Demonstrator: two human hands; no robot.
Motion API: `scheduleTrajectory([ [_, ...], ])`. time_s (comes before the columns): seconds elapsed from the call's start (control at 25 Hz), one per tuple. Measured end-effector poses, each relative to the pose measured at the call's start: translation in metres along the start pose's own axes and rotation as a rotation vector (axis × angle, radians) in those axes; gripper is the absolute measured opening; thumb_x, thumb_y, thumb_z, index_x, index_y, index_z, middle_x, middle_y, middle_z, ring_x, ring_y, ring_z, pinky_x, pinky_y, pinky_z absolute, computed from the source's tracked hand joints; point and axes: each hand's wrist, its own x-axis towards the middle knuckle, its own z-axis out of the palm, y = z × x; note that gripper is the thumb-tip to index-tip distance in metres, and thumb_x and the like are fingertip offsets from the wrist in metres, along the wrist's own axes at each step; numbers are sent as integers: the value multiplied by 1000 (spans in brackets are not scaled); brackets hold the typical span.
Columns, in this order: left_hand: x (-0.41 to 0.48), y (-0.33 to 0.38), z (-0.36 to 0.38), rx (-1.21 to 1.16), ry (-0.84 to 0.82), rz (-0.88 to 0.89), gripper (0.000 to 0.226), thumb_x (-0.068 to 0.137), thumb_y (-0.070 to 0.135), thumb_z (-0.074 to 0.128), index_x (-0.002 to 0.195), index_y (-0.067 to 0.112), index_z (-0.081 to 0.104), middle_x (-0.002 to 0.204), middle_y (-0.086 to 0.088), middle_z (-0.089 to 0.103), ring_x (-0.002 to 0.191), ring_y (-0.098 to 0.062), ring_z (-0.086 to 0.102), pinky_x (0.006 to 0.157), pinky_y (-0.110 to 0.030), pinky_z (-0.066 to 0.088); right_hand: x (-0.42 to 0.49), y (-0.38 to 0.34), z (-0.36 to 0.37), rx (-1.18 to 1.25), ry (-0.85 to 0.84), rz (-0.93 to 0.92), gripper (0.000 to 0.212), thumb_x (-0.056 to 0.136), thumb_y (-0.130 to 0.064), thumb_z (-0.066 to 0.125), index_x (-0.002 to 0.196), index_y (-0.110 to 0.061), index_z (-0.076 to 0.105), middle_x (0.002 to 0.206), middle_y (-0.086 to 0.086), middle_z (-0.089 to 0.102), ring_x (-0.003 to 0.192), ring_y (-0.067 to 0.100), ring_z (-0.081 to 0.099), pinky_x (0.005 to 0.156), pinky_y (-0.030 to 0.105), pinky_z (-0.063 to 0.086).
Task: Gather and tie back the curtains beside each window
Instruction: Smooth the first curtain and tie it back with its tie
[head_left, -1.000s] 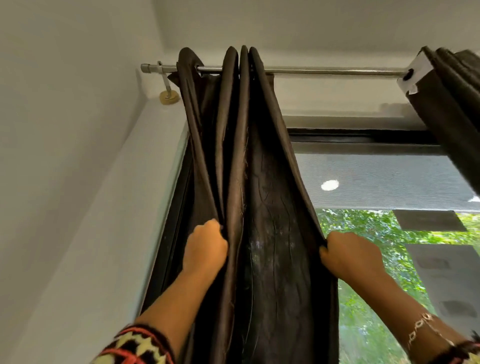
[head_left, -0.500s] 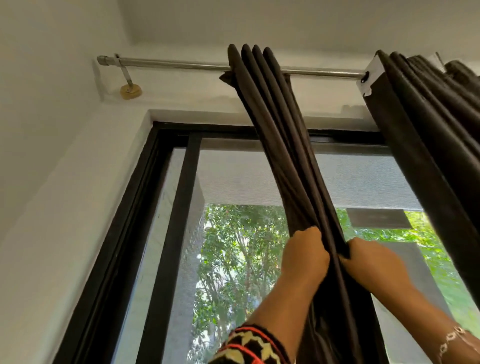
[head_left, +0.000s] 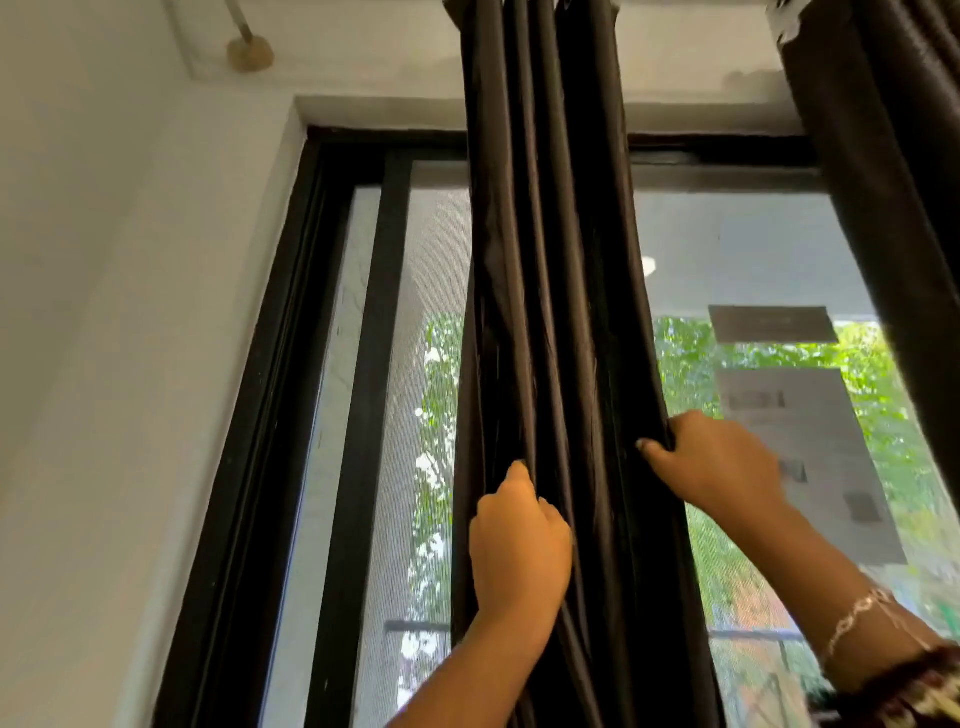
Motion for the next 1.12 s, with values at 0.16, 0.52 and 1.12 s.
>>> scheduleTrajectory([
  [0.16, -36, -9, -6, -43, 16, -25, 42, 94, 11, 42, 136, 11, 41, 80, -8, 61, 73, -23, 61, 67, -31, 53, -32, 0, 7, 34, -85, 57, 44, 88, -43, 53, 59, -16, 34, 57, 1, 40, 58, 25, 44, 51, 27, 31],
  [0.52, -88, -9, 0, 3, -56, -153, 41, 92, 16, 44, 133, 11, 41, 68, 1, 52, 63, -15, 53, 53, -20, 39, -97, 16, 21, 116, -130, 180, 29, 88, -34, 53, 84, -6, 50, 88, 21, 61, 82, 39, 56, 61, 33, 38],
  [1.12, -139, -66, -28, 64, 66, -281, 34, 90, 6, 47, 124, 13, 51, 95, -6, 67, 86, -23, 64, 76, -28, 51, -242, -57, 34, 624, 303, -339, 31, 83, -5, 48, 112, 1, 60, 111, 17, 58, 104, 23, 51, 91, 30, 43],
])
